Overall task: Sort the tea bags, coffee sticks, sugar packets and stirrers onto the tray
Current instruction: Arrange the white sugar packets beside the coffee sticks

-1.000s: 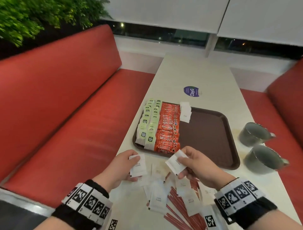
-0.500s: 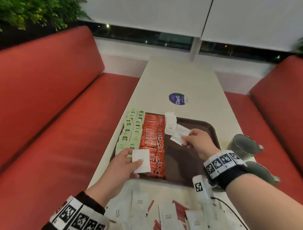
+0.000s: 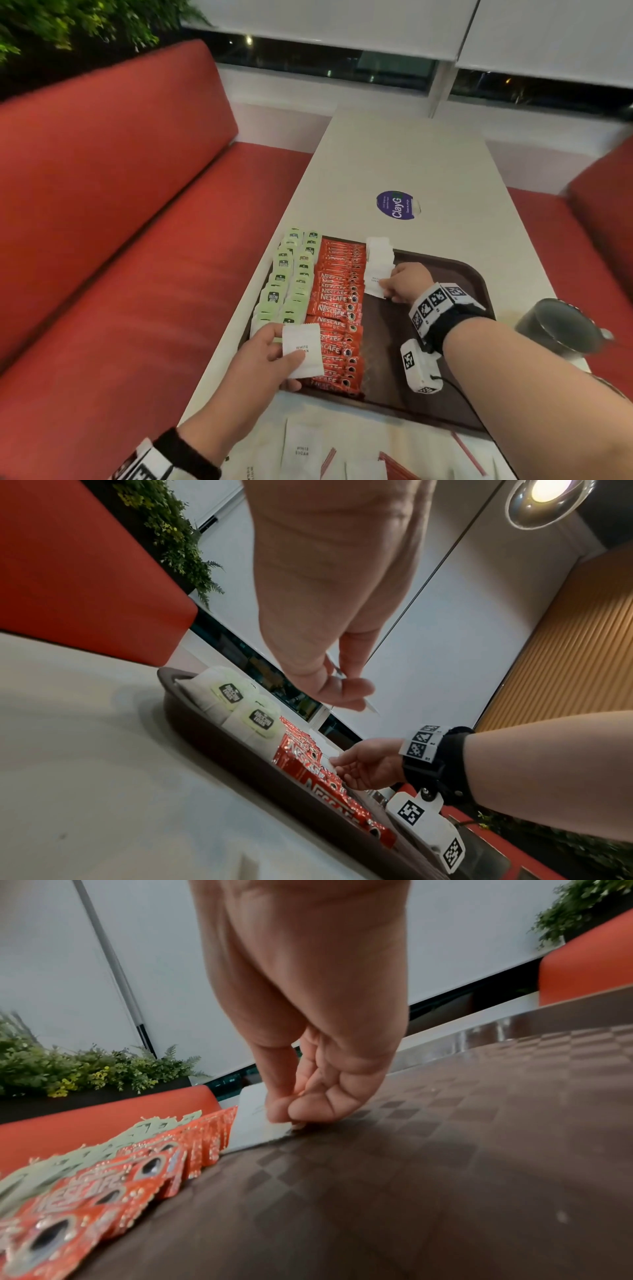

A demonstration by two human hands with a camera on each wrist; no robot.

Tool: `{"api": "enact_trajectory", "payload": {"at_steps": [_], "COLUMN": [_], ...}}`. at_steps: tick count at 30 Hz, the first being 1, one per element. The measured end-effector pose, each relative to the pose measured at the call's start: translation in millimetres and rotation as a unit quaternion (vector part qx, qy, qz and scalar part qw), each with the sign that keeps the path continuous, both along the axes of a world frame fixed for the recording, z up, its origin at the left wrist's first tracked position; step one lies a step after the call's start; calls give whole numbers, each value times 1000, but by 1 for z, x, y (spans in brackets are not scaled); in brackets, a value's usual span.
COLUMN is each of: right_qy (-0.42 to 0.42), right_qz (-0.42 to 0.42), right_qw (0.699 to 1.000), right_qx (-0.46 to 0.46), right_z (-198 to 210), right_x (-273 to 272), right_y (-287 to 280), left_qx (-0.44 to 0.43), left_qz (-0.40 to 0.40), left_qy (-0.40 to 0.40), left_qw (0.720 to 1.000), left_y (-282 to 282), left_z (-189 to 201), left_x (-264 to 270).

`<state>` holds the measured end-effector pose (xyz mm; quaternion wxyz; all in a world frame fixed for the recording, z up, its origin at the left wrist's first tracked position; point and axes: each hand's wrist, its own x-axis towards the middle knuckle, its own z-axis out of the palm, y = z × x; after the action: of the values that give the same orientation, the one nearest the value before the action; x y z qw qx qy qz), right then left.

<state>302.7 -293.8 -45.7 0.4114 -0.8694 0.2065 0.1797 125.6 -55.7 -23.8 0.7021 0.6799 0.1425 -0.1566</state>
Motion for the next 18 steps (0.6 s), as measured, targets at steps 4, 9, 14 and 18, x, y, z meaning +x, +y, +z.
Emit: {"api": "enact_trajectory", "payload": {"at_steps": [4,9,14,18], "right_qy": [5,-120,-170,-116], "right_qz": [24,40,164,186], "right_qw": [998,982,970,964], "right_qx": [-51,-139,63,148], "right_z": [-1,17,65,57], "right_x": [4,-14,-94,-138], "right_y": [1,4,31,42], "left_qx": [-3,2,8,7], "left_qz": [2,5,12,-7], "left_qy": [3,-6,-21,-38], "left_qw": [1000,1000,1000,999], "left_y": [-4,-8,-11,-23], "left_z": [0,7,13,18], "left_x": [0,0,2,-1]}}
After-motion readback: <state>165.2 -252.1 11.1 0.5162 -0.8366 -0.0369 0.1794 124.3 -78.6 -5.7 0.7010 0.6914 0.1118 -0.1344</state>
